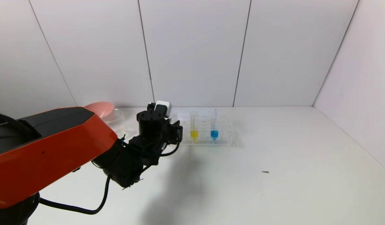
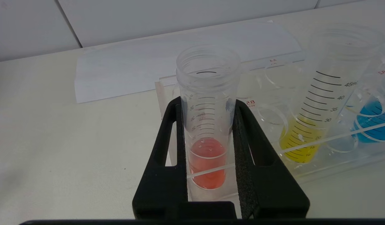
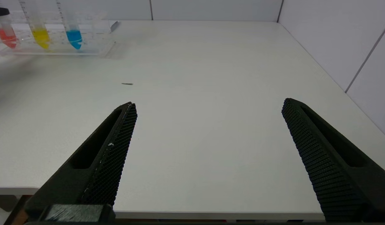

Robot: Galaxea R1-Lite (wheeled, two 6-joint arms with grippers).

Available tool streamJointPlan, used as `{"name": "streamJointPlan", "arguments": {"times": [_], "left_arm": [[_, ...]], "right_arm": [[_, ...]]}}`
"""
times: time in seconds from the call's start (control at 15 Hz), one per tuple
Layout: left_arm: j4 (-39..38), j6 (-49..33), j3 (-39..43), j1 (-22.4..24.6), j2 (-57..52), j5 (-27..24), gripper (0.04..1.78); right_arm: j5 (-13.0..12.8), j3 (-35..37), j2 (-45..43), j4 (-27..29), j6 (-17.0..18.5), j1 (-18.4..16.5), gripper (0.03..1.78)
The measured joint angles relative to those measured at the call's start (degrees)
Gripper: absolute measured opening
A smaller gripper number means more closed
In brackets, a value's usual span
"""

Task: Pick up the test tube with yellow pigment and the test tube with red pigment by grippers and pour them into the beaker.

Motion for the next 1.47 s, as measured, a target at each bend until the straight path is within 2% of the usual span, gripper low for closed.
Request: {"name": "streamJointPlan", "arguments": {"times": [0.53, 0.73, 1.47], "left_arm": [[0.5, 0.6, -0.9, 0.4, -2.6, -0.3, 0.45], [2.4, 0.7, -1.2, 0.9, -5.3, -2.1, 0.45], [6.9, 2.3, -1.3, 2.3, -14.4, -3.0, 0.45]], "right_arm": [[0.0, 0.0, 0.0, 0.0, 0.0, 0.0, 1.70], [0.0, 0.0, 0.0, 0.0, 0.0, 0.0, 1.70], [0.0, 0.0, 0.0, 0.0, 0.0, 0.0, 1.70]]}}
